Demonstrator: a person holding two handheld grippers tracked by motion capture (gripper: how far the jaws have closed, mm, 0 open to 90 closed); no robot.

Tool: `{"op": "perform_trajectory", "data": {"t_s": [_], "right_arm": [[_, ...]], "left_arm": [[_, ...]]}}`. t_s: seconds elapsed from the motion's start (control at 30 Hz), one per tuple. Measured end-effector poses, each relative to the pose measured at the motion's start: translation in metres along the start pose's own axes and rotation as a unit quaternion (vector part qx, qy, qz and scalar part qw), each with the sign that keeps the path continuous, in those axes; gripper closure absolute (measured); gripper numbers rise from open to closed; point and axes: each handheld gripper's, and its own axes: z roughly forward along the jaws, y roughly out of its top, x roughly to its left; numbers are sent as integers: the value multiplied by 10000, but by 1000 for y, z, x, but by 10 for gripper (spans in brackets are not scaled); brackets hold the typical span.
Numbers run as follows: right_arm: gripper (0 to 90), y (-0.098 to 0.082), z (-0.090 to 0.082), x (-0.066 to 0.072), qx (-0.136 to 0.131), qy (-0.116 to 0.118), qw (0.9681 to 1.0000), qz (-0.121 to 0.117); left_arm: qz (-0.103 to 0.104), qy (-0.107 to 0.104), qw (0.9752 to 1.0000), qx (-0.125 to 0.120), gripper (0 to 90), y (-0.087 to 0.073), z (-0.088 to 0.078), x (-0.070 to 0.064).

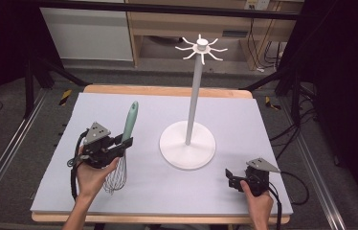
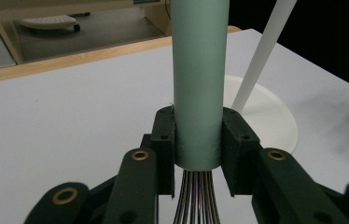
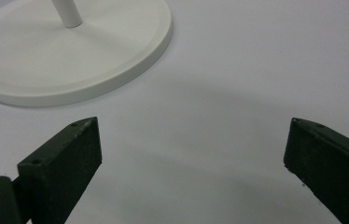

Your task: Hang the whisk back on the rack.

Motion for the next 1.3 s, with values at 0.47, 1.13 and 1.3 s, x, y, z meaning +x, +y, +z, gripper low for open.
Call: {"op": "perform_trajectory", "data": {"t_s": [0.47,1.13,1.3], "right_arm": [[46,0,0,0,-19,-7,10000,2],[46,0,0,0,-35,-7,10000,7],[45,0,0,0,-32,-5,10000,4]], "left_arm": [[74,-103,9993,-366,686,19,-9,-8],[200,-302,9968,-708,686,51,-15,-22],[221,-345,9959,-803,686,60,-17,-24]]}}
